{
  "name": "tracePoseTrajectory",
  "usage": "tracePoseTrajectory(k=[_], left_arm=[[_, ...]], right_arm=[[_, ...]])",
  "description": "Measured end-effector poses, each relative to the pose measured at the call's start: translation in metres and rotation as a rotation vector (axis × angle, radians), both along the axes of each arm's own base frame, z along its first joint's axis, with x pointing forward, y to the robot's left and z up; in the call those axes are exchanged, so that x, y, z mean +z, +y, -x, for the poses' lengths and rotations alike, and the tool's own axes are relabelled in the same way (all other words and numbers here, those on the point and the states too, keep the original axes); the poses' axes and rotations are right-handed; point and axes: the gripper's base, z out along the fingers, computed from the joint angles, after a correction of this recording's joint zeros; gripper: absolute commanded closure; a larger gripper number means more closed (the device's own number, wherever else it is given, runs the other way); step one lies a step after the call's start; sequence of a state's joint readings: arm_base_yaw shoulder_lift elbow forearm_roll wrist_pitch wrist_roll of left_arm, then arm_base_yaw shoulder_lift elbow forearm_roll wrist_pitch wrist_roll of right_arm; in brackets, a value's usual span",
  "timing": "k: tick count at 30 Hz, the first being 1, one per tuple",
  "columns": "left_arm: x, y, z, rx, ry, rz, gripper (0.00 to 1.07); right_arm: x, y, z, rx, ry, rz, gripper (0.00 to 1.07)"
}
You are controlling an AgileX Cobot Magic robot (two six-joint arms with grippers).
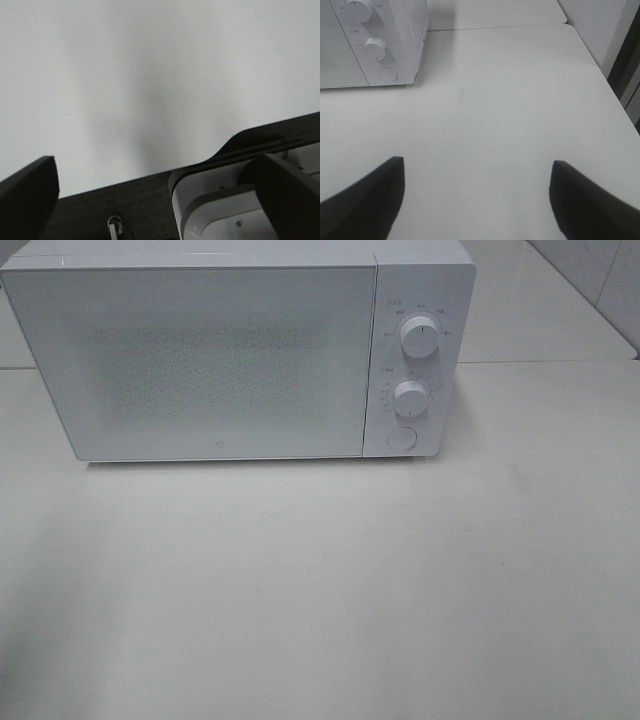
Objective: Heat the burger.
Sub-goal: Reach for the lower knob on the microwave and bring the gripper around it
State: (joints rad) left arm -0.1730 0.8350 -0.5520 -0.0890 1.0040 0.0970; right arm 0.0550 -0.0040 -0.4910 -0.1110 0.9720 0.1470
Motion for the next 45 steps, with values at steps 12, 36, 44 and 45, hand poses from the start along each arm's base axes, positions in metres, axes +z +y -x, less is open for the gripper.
tracePoseTrajectory(k=[12, 36, 44, 45], left_arm=[[0.000, 0.002, 0.019, -0.007, 0.005, 0.007, 0.06], [0.028, 0.006, 0.068, -0.010, -0.324, 0.131, 0.06], [0.034, 0.012, 0.091, 0.072, -0.489, 0.136, 0.06], [0.034, 0.012, 0.091, 0.072, -0.489, 0.136, 0.06]], right_arm=[[0.000, 0.000, 0.000, 0.000, 0.000, 0.000, 0.31], [0.000, 0.000, 0.000, 0.000, 0.000, 0.000, 0.31], [0.000, 0.000, 0.000, 0.000, 0.000, 0.000, 0.31], [0.000, 0.000, 0.000, 0.000, 0.000, 0.000, 0.31]])
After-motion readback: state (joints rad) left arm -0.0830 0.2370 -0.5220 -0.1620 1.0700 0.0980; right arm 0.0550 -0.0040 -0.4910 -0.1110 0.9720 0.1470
